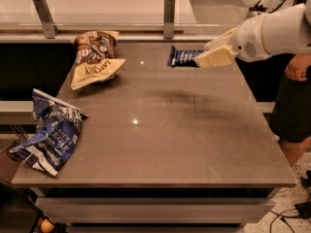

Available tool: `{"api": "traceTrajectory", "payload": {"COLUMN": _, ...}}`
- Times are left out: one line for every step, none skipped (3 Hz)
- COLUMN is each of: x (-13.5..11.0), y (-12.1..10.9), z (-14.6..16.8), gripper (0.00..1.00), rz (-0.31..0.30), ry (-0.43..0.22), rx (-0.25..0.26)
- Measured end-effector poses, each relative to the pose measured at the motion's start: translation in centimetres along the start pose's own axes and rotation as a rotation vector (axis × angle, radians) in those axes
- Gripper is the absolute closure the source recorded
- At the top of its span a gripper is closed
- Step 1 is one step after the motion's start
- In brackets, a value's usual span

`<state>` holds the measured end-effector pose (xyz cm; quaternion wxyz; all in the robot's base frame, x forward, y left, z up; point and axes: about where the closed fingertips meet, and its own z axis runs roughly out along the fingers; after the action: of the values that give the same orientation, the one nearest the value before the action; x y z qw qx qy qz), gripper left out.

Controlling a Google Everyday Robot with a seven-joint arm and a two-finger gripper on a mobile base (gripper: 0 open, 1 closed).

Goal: Move rxbar blueberry near brown chip bag

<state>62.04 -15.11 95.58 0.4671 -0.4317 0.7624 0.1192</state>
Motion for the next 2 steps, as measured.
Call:
{"api": "traceTrajectory", "payload": {"x": -2.2, "y": -1.6, "z": 2.4, "gripper": 1.00, "rz": 0.013, "ry": 0.006, "rx": 0.041}}
{"api": "traceTrajectory", "payload": {"x": -3.5, "y": -2.9, "z": 6.1, "gripper": 1.00, "rz": 0.024, "ry": 0.017, "rx": 0.061}}
